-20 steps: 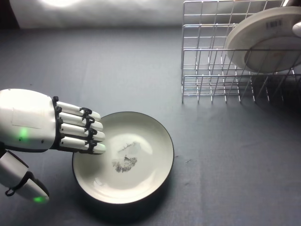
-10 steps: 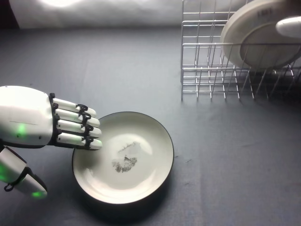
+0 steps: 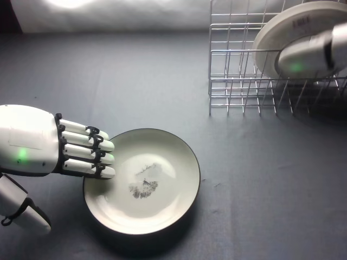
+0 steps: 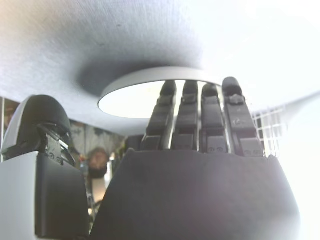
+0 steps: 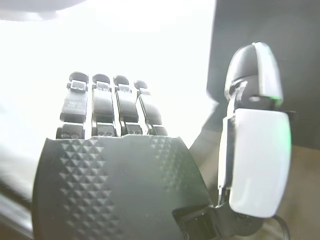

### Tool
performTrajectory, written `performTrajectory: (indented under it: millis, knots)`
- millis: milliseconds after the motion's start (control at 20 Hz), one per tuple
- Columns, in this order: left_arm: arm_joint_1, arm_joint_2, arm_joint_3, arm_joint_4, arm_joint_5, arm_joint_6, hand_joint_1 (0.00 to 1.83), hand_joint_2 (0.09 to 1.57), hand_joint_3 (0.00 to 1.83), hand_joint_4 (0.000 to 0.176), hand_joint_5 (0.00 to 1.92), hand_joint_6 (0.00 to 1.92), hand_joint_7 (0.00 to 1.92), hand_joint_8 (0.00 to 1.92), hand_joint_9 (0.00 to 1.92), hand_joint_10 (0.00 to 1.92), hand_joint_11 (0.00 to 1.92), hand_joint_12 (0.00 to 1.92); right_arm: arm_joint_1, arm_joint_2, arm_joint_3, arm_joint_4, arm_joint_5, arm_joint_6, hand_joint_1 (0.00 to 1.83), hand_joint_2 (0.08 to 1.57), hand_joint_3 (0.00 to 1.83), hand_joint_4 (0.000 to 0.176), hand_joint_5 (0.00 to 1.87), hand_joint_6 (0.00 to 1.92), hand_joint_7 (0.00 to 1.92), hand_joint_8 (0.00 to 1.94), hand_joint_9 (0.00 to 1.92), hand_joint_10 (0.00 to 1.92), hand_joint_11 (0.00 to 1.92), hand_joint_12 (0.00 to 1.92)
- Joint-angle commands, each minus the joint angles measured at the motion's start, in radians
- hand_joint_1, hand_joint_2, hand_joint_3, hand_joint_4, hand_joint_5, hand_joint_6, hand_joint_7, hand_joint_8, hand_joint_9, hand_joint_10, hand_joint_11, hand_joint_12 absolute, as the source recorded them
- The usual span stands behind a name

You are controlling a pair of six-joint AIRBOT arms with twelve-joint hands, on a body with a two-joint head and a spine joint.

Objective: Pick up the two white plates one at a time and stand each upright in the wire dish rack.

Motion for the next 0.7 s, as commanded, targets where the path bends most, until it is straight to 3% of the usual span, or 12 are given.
performTrajectory:
  millis: [0,250,350,400,650]
  knots:
    - [0.003,-0.002,0.007,-0.042,-0.018,-0.002,0.0,1.1,0.0,0.0,0.0,0.0,0.0,0.0,0.0,0.0,0.0,0.0,0.019,0.007,-0.009,-0.019,0.142,0.006,0.84,0.87,0.0,0.0,0.0,0.0,0.0,0.0,0.0,0.0,0.0,0.0]
    - [0.03,-0.012,0.014,-0.041,-0.012,-0.002,0.0,1.1,0.0,0.0,0.01,0.0,0.0,0.0,0.0,0.0,0.0,0.0,0.005,-0.001,-0.076,-0.233,0.177,0.003,1.02,0.83,0.0,0.0,0.0,0.0,0.0,0.0,0.0,0.0,0.0,0.0]
    - [0.055,-0.016,0.011,-0.04,-0.012,-0.002,0.0,1.1,0.0,0.0,0.0,0.0,0.0,0.0,0.0,0.0,0.0,0.0,-0.005,-0.01,-0.101,-0.324,0.177,0.0,1.24,0.83,0.0,0.0,0.0,0.0,0.0,0.0,0.0,0.0,0.0,0.0]
    - [0.069,-0.017,0.009,-0.04,-0.012,-0.003,0.0,1.1,0.0,0.0,0.0,0.0,0.0,0.0,0.0,0.0,0.0,0.0,-0.011,-0.018,-0.104,-0.371,0.175,0.0,1.24,0.83,0.0,0.0,0.0,0.0,0.0,0.0,0.0,0.0,0.0,0.0]
    - [0.147,-0.031,0.002,-0.035,-0.012,-0.012,0.0,1.11,0.0,0.0,0.0,0.0,0.0,0.0,0.0,0.0,0.0,0.0,-0.043,-0.081,-0.104,-0.522,0.134,-0.01,1.46,0.93,0.01,0.0,0.0,0.0,0.0,0.0,0.0,0.0,0.0,0.0]
